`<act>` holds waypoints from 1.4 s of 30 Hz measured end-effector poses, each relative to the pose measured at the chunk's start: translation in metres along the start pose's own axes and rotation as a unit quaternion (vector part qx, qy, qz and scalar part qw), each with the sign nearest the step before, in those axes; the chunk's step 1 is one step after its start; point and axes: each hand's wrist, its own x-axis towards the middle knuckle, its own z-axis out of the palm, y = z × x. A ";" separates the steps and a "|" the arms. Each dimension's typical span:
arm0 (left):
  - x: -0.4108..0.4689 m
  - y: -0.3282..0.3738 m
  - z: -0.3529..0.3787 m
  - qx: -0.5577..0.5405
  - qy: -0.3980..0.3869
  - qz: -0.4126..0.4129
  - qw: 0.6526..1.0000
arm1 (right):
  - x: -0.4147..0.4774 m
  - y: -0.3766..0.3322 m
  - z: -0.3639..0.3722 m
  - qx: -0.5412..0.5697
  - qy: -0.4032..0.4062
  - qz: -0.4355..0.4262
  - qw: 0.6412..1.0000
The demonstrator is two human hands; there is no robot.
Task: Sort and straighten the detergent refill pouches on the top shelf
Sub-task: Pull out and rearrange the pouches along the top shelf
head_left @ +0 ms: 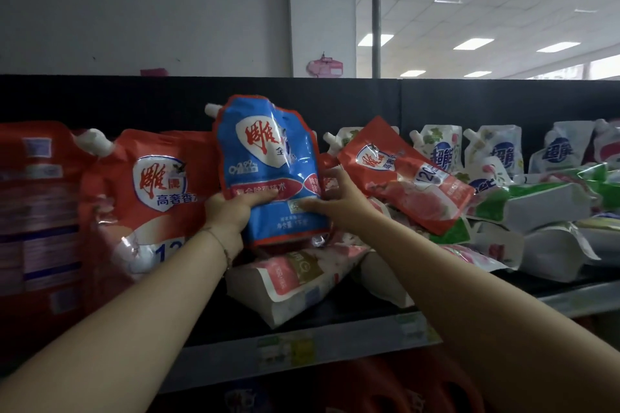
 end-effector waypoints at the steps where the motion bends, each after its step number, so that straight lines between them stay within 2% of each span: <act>1: -0.001 0.005 0.001 0.006 0.008 0.021 1.000 | 0.001 -0.001 -0.003 -0.017 0.017 -0.006 1.000; 3: -0.002 0.014 0.001 0.017 0.025 0.063 0.998 | 0.003 -0.001 -0.014 -0.102 0.089 -0.006 0.991; 5: -0.001 0.023 -0.001 0.019 0.042 0.090 0.995 | 0.006 0.005 -0.026 -0.229 0.128 0.034 0.964; 8: 0.000 0.034 -0.005 0.037 0.069 0.124 0.989 | 0.002 0.012 -0.034 -0.365 0.075 0.088 0.924; 11: 0.000 0.042 -0.007 0.052 0.090 0.153 0.983 | -0.001 0.009 -0.030 -0.420 0.046 0.083 0.902; 20: -0.004 0.054 -0.022 0.098 0.122 0.193 0.969 | -0.003 0.001 -0.004 -0.432 0.054 0.111 0.894; 26: -0.019 0.042 -0.033 0.136 0.113 0.231 0.957 | -0.003 0.005 0.017 -0.447 0.047 0.048 0.892; 31: -0.034 0.030 -0.048 0.161 0.143 0.233 0.948 | -0.008 -0.008 0.037 -0.424 0.009 -0.019 0.905; 38: -0.062 0.026 -0.069 0.198 0.174 0.250 0.932 | -0.019 -0.013 0.069 -0.332 0.017 -0.062 0.941; 42: -0.074 0.027 -0.084 0.189 0.213 0.239 0.928 | -0.030 -0.024 0.082 -0.264 -0.026 -0.116 0.957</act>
